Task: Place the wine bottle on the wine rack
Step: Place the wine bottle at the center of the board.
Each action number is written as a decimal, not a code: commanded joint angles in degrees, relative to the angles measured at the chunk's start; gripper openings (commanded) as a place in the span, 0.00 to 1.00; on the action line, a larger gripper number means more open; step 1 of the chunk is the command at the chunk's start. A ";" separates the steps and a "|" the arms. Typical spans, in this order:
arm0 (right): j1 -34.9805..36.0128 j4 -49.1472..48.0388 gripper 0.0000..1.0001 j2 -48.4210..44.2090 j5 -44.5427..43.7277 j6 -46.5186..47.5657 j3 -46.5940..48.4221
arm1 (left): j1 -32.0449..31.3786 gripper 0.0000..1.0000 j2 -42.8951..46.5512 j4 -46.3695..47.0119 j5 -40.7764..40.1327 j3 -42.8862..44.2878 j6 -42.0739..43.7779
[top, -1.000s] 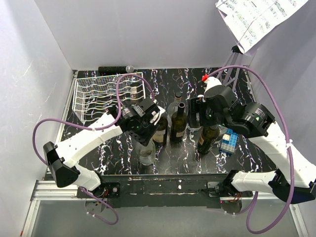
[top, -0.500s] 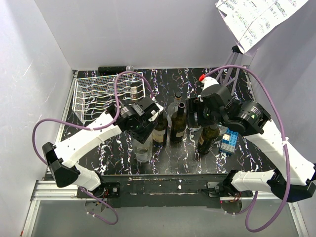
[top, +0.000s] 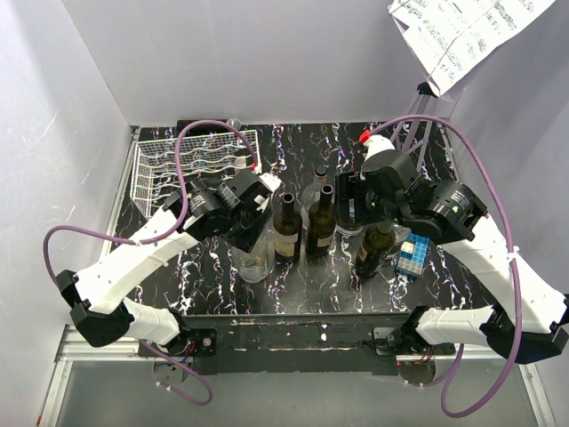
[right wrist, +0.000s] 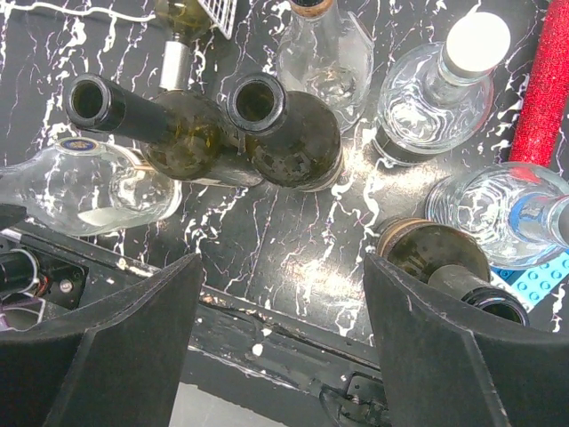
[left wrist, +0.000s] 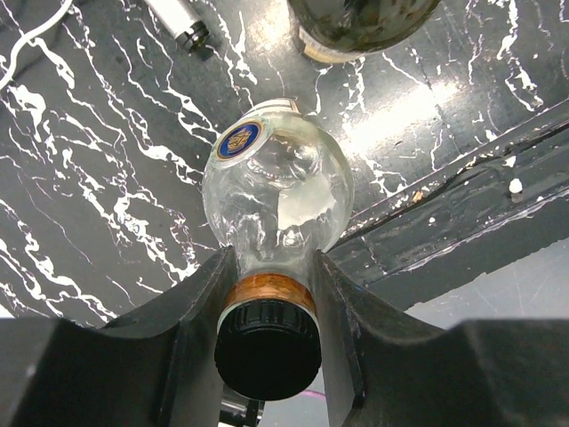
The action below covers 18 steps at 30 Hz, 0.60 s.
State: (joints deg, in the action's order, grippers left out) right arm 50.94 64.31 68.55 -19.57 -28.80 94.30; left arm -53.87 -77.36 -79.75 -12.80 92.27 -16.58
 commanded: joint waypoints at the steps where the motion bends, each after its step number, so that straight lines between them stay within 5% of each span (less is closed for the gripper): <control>1: -0.49 -2.53 0.80 -0.26 -1.00 -0.73 1.59 | -0.10 0.00 3.01 -5.42 -3.11 0.11 -1.35; 18: -1.02 -3.06 0.80 -0.44 0.15 0.14 1.59 | 7.90 0.00 5.82 -2.26 -4.60 -12.37 -8.73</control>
State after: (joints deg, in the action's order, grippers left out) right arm 50.41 63.77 68.58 -19.33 -28.69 94.30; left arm -46.63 -74.32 -78.78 -13.76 80.58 -22.85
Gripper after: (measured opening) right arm 0.802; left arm 0.359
